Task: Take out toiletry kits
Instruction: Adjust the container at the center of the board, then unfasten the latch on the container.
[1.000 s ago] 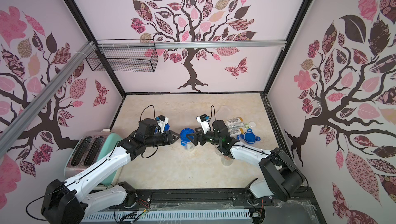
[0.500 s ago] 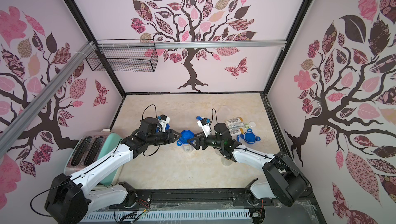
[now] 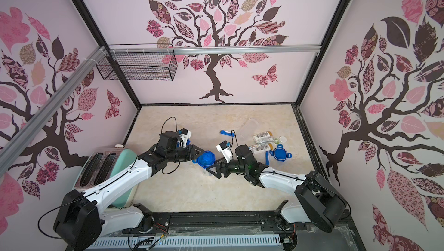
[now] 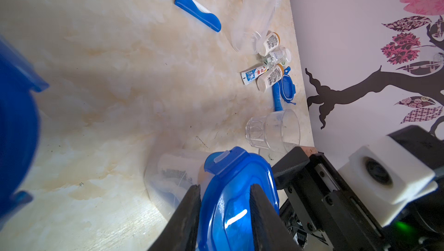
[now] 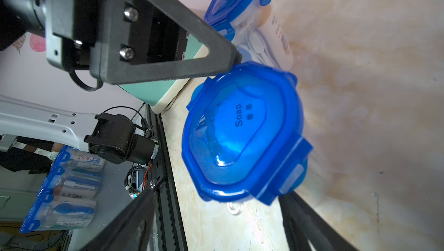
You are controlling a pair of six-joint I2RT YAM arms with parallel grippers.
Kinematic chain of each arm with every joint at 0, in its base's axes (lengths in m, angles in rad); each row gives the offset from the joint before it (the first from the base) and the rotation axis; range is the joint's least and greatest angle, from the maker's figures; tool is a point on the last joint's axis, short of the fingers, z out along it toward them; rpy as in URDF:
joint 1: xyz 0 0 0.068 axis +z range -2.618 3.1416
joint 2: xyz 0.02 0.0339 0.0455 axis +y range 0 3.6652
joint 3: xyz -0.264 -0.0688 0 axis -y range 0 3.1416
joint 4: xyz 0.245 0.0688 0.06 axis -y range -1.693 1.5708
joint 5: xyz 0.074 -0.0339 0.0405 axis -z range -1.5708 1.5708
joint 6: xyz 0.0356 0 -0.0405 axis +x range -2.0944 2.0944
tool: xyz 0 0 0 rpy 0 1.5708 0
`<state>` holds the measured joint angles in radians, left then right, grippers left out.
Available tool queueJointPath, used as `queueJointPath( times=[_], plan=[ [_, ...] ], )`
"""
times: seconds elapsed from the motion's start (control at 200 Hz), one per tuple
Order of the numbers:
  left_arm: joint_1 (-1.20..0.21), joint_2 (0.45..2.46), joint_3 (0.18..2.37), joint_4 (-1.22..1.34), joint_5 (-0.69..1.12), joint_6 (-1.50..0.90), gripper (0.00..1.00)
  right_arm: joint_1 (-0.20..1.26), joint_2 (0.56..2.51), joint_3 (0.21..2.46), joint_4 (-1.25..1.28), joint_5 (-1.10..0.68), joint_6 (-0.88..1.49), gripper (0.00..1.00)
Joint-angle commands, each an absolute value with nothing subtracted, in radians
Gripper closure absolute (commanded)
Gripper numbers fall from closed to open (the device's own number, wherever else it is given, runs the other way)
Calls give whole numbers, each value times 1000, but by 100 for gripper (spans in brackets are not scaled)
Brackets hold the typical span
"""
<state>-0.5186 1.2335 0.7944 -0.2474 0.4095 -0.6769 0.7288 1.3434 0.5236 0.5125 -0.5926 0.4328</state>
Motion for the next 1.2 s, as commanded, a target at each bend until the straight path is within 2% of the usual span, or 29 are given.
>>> queueJointPath(
  times=[0.0,0.155,0.365,0.585,0.72,0.81,1.195],
  plan=[
    [-523,1238,789,-228,436,-662,63,739,1325,538,528,-602,448,17],
    [-522,1231,790,-236,416,-651,63,739,1307,541,478,-574,422,16],
    [-523,1152,911,-364,261,-596,62,738,1202,512,356,-476,363,12],
    [-575,1165,887,-245,472,-669,64,740,1124,466,372,-588,393,16],
    [-633,1215,875,-246,487,-656,67,740,1142,421,490,-661,450,18],
    [-634,1235,845,-224,497,-659,73,745,1167,403,579,-702,494,18],
    [-632,1266,754,-116,534,-684,83,797,1287,406,757,-685,591,19]
  ],
)
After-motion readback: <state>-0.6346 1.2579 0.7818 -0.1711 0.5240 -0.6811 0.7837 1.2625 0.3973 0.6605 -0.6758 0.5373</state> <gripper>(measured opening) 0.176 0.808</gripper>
